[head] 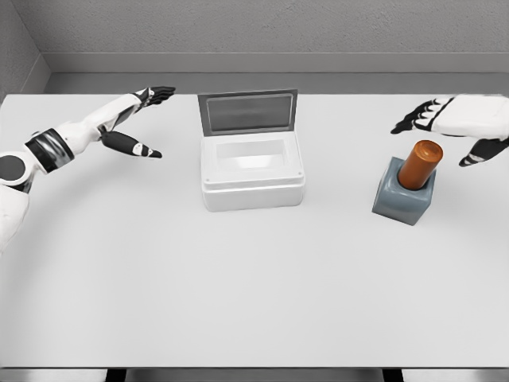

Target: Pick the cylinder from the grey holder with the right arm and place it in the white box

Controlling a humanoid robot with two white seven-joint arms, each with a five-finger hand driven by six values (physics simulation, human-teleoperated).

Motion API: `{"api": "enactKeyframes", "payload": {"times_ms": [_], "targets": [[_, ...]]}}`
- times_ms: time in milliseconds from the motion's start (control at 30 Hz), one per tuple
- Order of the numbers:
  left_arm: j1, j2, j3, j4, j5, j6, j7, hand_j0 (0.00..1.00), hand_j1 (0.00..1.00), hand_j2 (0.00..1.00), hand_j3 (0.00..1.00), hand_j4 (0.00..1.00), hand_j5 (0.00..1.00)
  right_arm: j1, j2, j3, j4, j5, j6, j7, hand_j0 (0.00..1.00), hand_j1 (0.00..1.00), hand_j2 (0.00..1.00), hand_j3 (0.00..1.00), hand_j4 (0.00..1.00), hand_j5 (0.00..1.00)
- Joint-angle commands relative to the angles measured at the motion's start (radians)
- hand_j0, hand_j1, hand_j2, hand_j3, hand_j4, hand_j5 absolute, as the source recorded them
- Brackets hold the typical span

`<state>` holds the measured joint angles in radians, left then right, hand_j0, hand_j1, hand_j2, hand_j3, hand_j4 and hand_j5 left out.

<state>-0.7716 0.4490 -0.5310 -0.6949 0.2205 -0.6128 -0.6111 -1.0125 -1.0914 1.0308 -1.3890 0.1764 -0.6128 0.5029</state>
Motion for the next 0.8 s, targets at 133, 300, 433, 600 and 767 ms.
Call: {"api": "enactKeyframes", "payload": {"times_ms": [133, 300, 433, 600, 767], "targets": [[0.0, -0.009, 0.019, 0.0, 0.007, 0.002, 0.0, 1.0, 1.0, 1.0, 1.0, 1.0, 1.0, -0.066, 0.05, 0.104, 0.007, -0.005, 0.002, -0.001, 1.0, 1.0, 1.0, 1.0, 1.0, 1.0], [0.0, -0.009, 0.019, 0.005, 0.005, 0.002, 0.0, 1.0, 1.0, 1.0, 1.0, 1.0, 1.0, -0.089, 0.041, 0.127, 0.007, -0.006, 0.002, -0.004, 1.0, 1.0, 1.0, 1.0, 1.0, 1.0], [0.0, -0.009, 0.019, 0.006, 0.005, 0.002, 0.0, 1.0, 1.0, 1.0, 1.0, 1.0, 1.0, -0.089, 0.036, 0.127, 0.007, -0.005, 0.002, -0.003, 1.0, 1.0, 1.0, 1.0, 1.0, 1.0], [0.0, -0.007, 0.017, 0.006, 0.007, 0.002, 0.0, 1.0, 1.0, 1.0, 1.0, 1.0, 1.0, -0.089, 0.034, 0.127, 0.007, -0.005, 0.002, -0.001, 1.0, 1.0, 1.0, 1.0, 1.0, 1.0], [0.002, -0.007, 0.017, 0.005, 0.005, 0.002, 0.0, 1.0, 1.0, 1.0, 1.0, 1.0, 1.0, -0.084, 0.022, 0.13, 0.008, -0.003, 0.002, 0.0, 1.0, 1.0, 1.0, 1.0, 1.0, 1.0]]}}
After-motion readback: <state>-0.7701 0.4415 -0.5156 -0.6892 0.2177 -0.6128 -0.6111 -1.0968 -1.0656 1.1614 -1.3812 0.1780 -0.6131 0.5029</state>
